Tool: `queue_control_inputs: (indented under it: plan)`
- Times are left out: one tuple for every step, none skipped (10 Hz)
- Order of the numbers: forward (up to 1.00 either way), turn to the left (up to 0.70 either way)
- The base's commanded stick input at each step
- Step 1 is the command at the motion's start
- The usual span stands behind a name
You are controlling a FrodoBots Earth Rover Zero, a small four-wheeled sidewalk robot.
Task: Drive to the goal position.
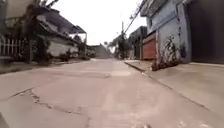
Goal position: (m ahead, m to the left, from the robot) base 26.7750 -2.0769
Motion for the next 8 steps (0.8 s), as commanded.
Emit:
queue_control_inputs:
  plan:
    - [1.00, 0.02]
    - [1.00, 0.02]
    - [1.00, 0.02]
    - [1.00, 0.02]
    - [1.00, 0.02]
    - [1.00, 0.02]
    - [1.00, 0.02]
    - [1.00, 0.02]
